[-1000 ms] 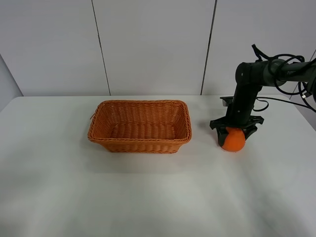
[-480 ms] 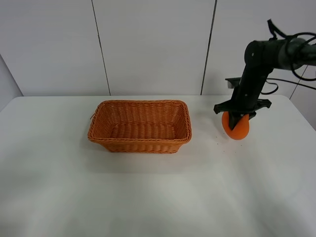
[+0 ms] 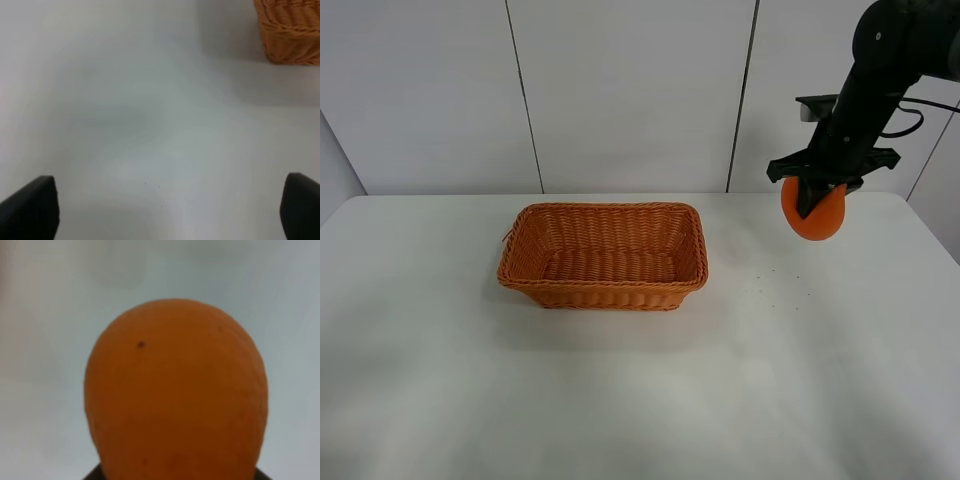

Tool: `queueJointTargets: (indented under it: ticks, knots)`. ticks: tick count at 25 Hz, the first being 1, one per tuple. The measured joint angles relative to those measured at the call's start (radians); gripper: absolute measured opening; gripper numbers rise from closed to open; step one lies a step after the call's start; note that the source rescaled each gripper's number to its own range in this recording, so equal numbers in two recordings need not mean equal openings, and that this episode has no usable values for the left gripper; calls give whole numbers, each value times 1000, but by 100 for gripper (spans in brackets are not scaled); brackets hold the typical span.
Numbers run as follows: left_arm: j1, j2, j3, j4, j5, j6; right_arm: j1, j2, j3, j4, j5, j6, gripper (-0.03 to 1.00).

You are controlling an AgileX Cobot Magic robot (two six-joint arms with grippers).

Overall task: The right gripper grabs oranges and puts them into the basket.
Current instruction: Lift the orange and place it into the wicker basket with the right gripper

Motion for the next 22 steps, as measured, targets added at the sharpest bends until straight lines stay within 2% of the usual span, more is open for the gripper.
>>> queueJointTargets:
  ticks: [6, 14, 18, 22]
  knots:
    - [0, 0, 0, 0, 0, 0, 127, 53, -177, -1, 1, 1, 0]
    - [0, 0, 0, 0, 0, 0, 359, 199, -391, 0, 1, 8, 0]
    - [0, 0, 0, 0, 0, 0, 447, 295, -441, 5, -11, 8, 0]
    - [0, 0, 0, 0, 0, 0, 481, 397, -446, 3, -86, 8, 0]
